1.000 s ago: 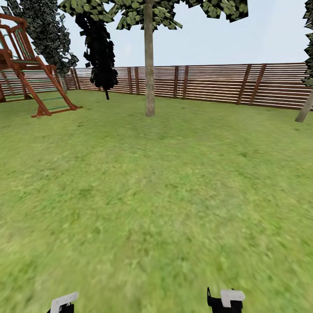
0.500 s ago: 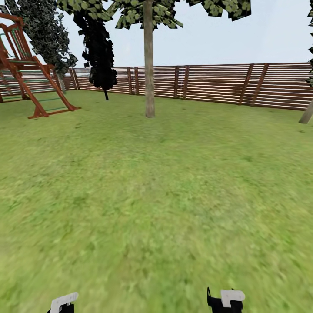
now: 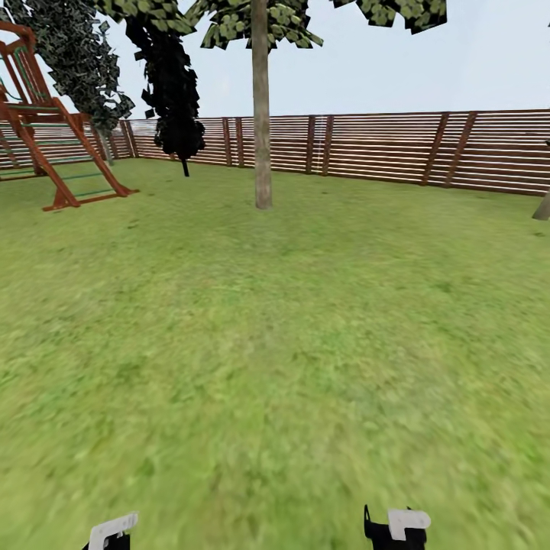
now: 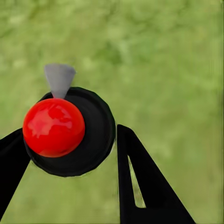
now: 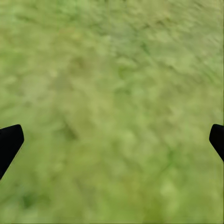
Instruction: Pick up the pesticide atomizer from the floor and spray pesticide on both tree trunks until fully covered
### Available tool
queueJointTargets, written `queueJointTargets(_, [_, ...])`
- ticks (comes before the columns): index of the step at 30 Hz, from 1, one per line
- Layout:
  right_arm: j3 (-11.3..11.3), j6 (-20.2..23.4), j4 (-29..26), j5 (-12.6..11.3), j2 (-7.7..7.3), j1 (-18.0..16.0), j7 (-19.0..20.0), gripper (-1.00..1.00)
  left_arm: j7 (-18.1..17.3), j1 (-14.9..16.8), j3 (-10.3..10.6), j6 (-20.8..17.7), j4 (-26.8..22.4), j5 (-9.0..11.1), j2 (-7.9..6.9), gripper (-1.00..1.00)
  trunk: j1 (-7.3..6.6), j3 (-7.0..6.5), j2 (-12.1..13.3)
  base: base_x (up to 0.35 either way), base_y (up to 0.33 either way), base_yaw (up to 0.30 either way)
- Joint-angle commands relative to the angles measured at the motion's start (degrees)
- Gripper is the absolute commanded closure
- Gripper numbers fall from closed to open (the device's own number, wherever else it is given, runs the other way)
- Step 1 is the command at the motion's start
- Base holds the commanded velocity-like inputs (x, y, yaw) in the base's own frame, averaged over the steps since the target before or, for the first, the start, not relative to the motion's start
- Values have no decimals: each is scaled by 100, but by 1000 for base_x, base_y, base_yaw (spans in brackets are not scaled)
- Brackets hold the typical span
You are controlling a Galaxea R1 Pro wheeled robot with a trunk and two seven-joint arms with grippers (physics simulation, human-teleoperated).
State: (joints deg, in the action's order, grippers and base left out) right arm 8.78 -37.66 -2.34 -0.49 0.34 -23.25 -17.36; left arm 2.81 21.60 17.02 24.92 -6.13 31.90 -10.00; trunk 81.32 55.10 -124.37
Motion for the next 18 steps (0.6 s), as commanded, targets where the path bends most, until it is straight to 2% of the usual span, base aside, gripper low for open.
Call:
queueJointTargets(1, [49,-4,3,-4,1,-4,-48,-100,27,2,47,13,-2,18,-2,100,3,5,-2,345,0,0])
queueJointTargets(18, [48,-4,5,-4,1,-4,-48,-100,27,2,47,13,-2,18,-2,100,3,5,-2,345,0,0])
